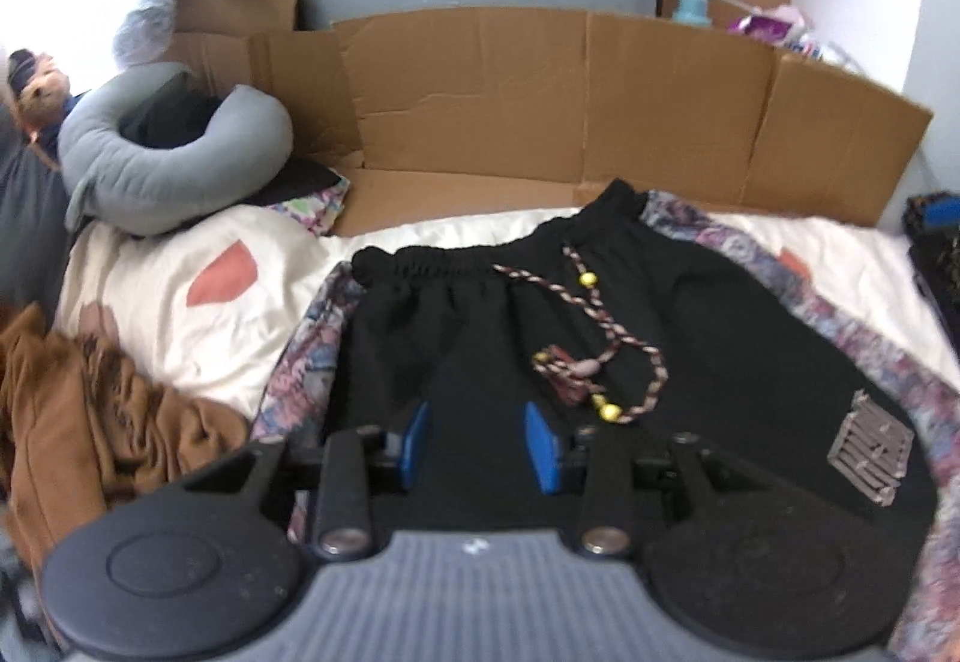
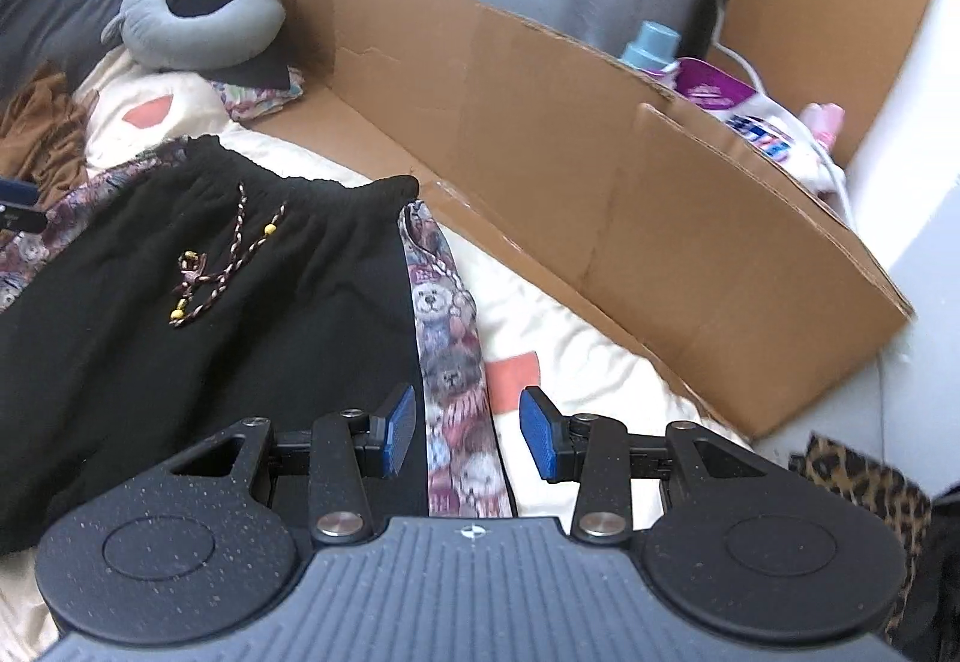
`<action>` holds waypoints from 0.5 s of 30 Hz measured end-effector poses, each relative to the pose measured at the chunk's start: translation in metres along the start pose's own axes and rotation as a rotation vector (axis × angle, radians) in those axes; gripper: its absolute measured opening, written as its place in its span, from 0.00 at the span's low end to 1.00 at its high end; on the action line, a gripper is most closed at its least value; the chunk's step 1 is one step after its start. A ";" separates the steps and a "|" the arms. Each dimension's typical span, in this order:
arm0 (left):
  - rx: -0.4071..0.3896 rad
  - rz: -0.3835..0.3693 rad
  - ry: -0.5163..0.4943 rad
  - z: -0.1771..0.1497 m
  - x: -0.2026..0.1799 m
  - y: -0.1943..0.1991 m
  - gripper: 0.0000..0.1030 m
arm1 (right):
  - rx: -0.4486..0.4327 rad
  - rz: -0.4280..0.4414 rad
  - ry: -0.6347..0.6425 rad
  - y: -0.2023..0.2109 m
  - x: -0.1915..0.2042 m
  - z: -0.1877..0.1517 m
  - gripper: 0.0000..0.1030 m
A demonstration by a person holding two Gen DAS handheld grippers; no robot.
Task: Fold clothes
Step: 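Open both tools and release the shorts flat onto the sheet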
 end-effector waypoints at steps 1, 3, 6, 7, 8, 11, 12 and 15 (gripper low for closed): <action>0.001 -0.012 0.013 -0.003 -0.003 0.006 0.38 | -0.004 -0.008 0.005 0.005 0.000 -0.006 0.44; 0.007 -0.029 0.033 -0.011 -0.010 0.016 0.38 | -0.012 -0.023 0.014 0.014 0.000 -0.017 0.44; 0.026 -0.043 0.019 -0.027 -0.027 0.027 0.38 | -0.015 -0.020 0.039 0.025 0.002 -0.036 0.45; 0.044 -0.059 -0.004 -0.033 -0.033 0.029 0.37 | -0.014 -0.020 0.039 0.029 0.002 -0.043 0.45; 0.060 -0.073 -0.022 -0.040 -0.039 0.031 0.37 | -0.013 -0.020 0.039 0.033 0.002 -0.050 0.45; 0.113 -0.113 -0.057 -0.061 -0.056 0.038 0.37 | -0.006 -0.020 0.023 0.044 0.002 -0.070 0.45; 0.127 -0.128 -0.060 -0.068 -0.061 0.039 0.37 | 0.000 -0.023 0.010 0.047 0.001 -0.077 0.45; 0.158 -0.178 -0.043 -0.083 -0.072 0.040 0.37 | 0.007 -0.032 -0.023 0.056 -0.003 -0.099 0.45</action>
Point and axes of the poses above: each gripper's, at about its wrist camera, not at the fingertips, and y roughly against the way its jaws point, x to its left, z to its top, the point moved 1 cm from there along -y, roughly the way its jaws point, and after that the axes turned 6 degrees about x, right-handed, at the moved point
